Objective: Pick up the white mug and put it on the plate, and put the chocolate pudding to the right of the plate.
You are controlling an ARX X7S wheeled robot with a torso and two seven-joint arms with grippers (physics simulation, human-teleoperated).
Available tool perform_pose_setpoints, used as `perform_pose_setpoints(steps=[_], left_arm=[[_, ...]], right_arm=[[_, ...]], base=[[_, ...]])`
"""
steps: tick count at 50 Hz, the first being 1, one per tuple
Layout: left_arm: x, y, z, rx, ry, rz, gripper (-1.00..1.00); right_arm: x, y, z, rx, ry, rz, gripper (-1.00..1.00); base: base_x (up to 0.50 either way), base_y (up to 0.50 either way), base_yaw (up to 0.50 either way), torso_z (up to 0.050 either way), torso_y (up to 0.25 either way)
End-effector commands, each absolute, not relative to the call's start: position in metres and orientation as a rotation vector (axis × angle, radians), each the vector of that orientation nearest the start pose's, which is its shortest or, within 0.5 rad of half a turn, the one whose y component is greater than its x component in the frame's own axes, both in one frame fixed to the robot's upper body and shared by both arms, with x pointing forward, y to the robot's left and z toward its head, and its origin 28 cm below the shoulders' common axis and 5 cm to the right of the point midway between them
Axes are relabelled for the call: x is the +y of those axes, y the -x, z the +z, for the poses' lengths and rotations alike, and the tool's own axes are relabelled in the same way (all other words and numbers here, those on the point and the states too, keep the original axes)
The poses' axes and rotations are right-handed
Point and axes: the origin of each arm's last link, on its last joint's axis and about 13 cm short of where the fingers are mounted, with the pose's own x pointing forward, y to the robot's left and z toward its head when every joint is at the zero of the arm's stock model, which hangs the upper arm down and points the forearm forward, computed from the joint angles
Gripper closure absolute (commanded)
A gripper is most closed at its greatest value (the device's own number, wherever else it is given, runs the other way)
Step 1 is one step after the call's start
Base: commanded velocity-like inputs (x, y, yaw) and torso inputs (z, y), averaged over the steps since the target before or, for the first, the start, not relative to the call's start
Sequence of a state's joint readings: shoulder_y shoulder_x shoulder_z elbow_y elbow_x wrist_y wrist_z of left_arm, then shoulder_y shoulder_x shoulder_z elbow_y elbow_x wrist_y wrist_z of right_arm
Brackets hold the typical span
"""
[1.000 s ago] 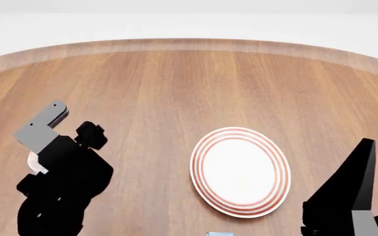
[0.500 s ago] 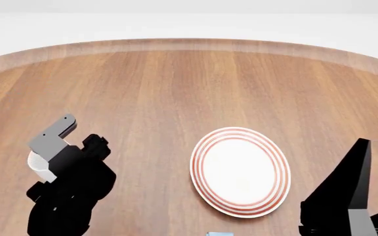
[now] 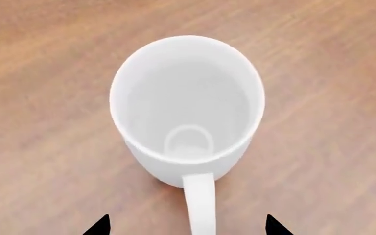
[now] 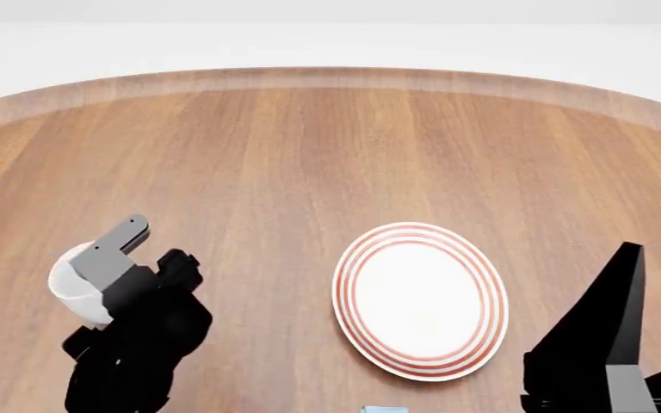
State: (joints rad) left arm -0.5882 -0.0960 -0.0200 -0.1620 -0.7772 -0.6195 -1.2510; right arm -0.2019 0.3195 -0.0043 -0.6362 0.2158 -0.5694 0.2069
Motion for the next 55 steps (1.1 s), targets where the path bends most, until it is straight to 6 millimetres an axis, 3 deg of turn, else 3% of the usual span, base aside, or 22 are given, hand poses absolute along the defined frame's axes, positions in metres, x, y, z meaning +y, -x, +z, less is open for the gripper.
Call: perform_pose_setpoints(steps=[1,48,49,55], left_arm=[[0.197,-0.324,0.104,0.532,0.426,0.885,-1.00],[0.200,-0.332,0.095,0.544,0.405,0.856,-1.00],[0.200,-0.332,0.094,0.544,0.406,0.856,1.00],[0.198,-0.333,0.093,0.543,0.412,0.844,1.00]], right_arm=[[-0.133,-0.147,0.151,-0.981,-0.046,0.005,-1.00],[-0.132,-0.148,0.150,-0.966,-0.043,0.011,-1.00],[-0.132,-0.148,0.150,-0.966,-0.043,0.012,-1.00],[-0.132,-0.148,0.149,-0.964,-0.042,0.012,-1.00]], base=[[0.00,0.00,0.00,0.000,0.000],[0.00,0.00,0.00,0.000,0.000],[0.00,0.00,0.00,0.000,0.000],[0.00,0.00,0.00,0.000,0.000]])
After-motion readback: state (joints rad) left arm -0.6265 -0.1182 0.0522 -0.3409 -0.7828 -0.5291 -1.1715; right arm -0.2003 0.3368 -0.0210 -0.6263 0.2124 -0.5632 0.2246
